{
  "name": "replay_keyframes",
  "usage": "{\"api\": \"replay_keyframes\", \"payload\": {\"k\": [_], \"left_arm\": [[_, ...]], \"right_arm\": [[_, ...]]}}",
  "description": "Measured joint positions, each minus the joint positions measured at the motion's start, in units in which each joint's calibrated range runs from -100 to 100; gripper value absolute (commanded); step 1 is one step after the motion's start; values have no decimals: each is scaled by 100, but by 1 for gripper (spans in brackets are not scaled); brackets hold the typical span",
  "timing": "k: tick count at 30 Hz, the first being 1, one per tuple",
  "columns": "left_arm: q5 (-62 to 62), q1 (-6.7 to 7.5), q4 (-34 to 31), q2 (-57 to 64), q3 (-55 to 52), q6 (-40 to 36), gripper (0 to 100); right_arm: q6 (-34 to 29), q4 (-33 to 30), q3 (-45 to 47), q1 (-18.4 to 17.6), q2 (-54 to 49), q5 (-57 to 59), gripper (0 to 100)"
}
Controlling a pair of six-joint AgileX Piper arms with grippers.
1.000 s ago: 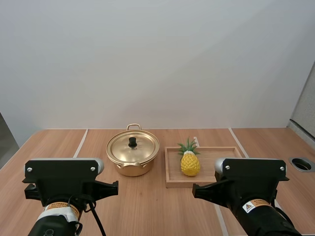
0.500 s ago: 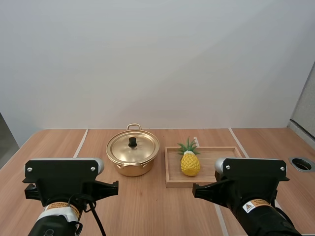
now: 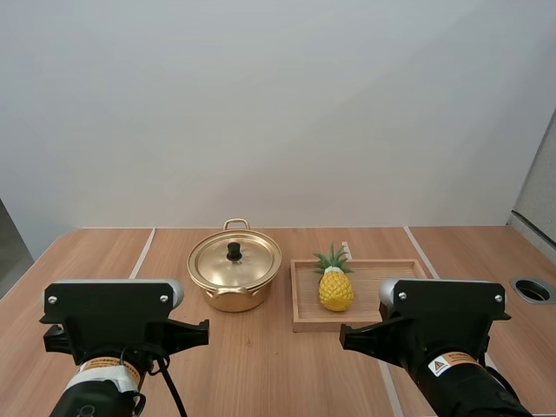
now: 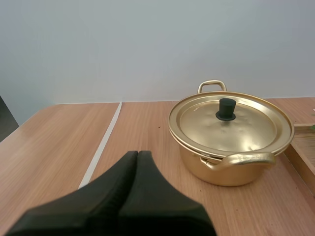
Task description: Open the pot, put the grape inside, and close it
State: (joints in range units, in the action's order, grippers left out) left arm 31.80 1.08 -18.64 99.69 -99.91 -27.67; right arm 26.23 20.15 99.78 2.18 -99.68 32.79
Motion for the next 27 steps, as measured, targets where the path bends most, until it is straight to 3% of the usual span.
{"api": "replay_keyframes", "payload": {"k": [27], "left_arm": [[0,0,32,0,0,0,0]], "right_arm": [[-8,0,0,0,0,0,0]]}}
